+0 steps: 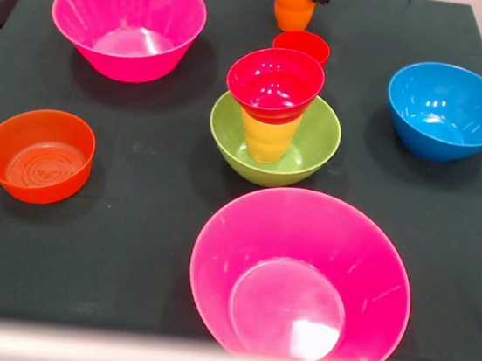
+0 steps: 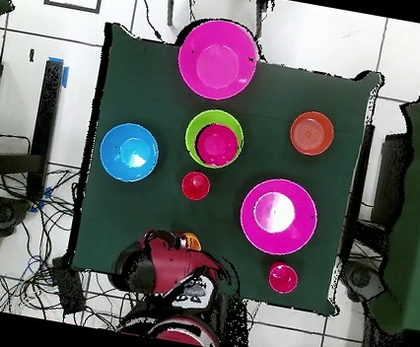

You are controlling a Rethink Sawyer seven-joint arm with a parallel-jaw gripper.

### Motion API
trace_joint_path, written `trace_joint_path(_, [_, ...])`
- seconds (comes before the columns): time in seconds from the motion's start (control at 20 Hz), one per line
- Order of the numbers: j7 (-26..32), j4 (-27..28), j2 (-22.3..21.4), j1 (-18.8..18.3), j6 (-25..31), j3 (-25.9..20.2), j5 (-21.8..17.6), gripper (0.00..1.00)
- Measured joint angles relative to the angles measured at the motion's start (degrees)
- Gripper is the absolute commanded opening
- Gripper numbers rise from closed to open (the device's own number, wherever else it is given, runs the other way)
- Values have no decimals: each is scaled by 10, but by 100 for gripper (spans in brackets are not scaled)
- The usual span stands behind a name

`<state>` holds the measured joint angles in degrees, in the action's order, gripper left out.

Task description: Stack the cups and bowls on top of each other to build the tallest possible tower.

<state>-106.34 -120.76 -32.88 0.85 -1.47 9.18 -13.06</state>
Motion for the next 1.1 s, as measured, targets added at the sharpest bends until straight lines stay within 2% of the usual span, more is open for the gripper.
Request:
trace_joint_path(0.75, [0,0,35,0,0,0,0,0])
trace_joint_path(0.8, [0,0,36,0,0,0,0,100])
trace_joint_path(1.1, [0,0,36,1,0,0,0,100])
